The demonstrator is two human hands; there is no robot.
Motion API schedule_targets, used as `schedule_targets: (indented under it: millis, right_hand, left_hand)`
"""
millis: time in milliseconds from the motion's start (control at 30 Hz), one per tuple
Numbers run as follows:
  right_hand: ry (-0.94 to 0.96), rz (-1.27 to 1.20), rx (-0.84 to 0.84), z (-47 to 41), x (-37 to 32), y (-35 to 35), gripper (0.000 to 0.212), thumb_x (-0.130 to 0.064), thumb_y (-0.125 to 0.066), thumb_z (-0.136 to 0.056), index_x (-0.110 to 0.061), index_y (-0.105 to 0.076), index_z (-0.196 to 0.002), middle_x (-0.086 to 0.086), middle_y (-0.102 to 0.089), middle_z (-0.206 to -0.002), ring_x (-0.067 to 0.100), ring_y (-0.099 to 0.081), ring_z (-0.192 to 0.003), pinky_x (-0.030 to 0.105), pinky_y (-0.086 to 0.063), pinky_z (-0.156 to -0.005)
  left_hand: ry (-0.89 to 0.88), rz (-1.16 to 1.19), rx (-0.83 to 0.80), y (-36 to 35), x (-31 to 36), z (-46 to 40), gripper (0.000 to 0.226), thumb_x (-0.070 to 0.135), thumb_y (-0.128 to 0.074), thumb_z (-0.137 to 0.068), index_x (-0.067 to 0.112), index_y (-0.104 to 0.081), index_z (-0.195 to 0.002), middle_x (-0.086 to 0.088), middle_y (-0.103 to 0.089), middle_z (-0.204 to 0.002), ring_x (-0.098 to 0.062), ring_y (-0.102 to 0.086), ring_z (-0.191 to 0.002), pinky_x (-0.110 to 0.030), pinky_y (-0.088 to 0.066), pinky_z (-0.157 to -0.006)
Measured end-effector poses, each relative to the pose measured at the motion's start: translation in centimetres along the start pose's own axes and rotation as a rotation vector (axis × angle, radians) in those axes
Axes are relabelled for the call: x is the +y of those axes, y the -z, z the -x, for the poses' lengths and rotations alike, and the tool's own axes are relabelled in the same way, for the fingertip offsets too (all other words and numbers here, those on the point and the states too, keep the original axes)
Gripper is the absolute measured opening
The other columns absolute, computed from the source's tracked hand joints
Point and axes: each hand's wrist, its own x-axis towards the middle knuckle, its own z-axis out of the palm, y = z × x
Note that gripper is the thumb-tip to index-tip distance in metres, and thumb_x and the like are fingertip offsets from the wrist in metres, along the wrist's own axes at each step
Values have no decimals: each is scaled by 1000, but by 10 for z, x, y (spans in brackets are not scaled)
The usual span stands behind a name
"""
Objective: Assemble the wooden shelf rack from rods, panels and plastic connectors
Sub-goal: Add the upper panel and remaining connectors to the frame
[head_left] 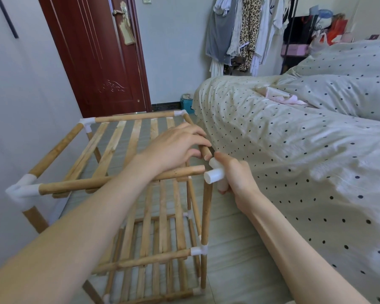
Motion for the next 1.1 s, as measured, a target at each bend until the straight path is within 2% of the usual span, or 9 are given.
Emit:
schedule_targets:
  millis: [267, 400, 567, 667, 767, 867, 933, 1033, 1100]
  right_hand:
    - [86, 103, 82, -4, -5, -12, 49, -47, -53, -83, -13, -42, -49, -2, -42, -38, 18, -42, -45, 22, -36, -47]
    - [8, 154, 113, -11, -9, -21, 38, -46, -45, -85, -10, -55, -79, 1, -46, -69, 24, -41, -68, 33, -34, -64]
    - [-61, 123, 181, -15, -14, -32, 25, -31, -41, -88, -10, -51, -80, 1, -48, -73, 26, -42, -75, 32, -32, -69]
    - [-115, 42, 177, -16, -17, -35, 19, -27, -42, -85, -12, -48, -74, -1, -42, -68, 23, -39, -69, 31, -31, -66]
    - [-137, -25, 141, -16, -15, -32, 26, -28, -44, -86, -9, -58, -95, 4, -55, -83, 22, -45, -74, 31, -35, -69]
    - [-163, -52, 84, -16, -16, -29, 30, -31, -39, -93, -10, -55, -104, 4, -53, -86, 16, -42, -66, 28, -30, -56]
    - [-157, -44, 48, -16, -18, -29, 40, -41, -32, -97, -11, -55, -112, 4, -56, -97, 16, -47, -75, 28, -32, -60]
    - [-116, -72, -34, -16, -14, -27, 46, -52, -30, -95, -16, -59, -98, 0, -62, -96, 10, -54, -79, 26, -34, -61]
    - [-73, -71, -102, -16, -11, -24, 46, -54, -38, -91, -17, -64, -96, 2, -66, -99, 11, -58, -87, 26, -39, -67]
  left_hand:
    - [-24, 45, 125, -10, 2, 7, 30, 16, -56, -92, 22, -64, -121, 6, -60, -126, -16, -52, -116, -42, -45, -93]
    - [2, 85, 169, -17, 1, 4, 31, 16, -60, -90, 24, -65, -119, 7, -61, -125, -15, -52, -117, -40, -46, -93]
    - [240, 285, 212, -26, -5, 3, 27, 23, -67, -85, 25, -61, -111, 8, -61, -112, -6, -54, -96, -27, -44, -85]
    - [406, 547, 42, -24, -6, 6, 17, 21, -61, -90, 24, -61, -107, 11, -61, -100, -2, -57, -95, -20, -44, -88]
    - [363, 646, -133, -18, -3, 9, 22, 16, -49, -97, 23, -64, -111, 25, -61, -90, 16, -57, -84, -4, -41, -79]
    - [357, 706, -174, -13, 0, 9, 26, 12, -45, -98, 27, -66, -106, 25, -63, -90, 14, -58, -85, -6, -43, -76]
    - [356, 750, -181, -9, 2, 9, 26, 13, -48, -97, 31, -67, -94, 19, -67, -89, 11, -61, -81, -4, -44, -71]
    - [360, 726, -214, 4, 4, 12, 31, 11, -49, -95, 35, -66, -85, 17, -69, -86, 13, -61, -69, -3, -42, -60]
    - [350, 655, -295, 14, 4, 15, 33, 13, -46, -96, 39, -65, -87, 18, -69, -93, 11, -61, -78, -7, -43, -67]
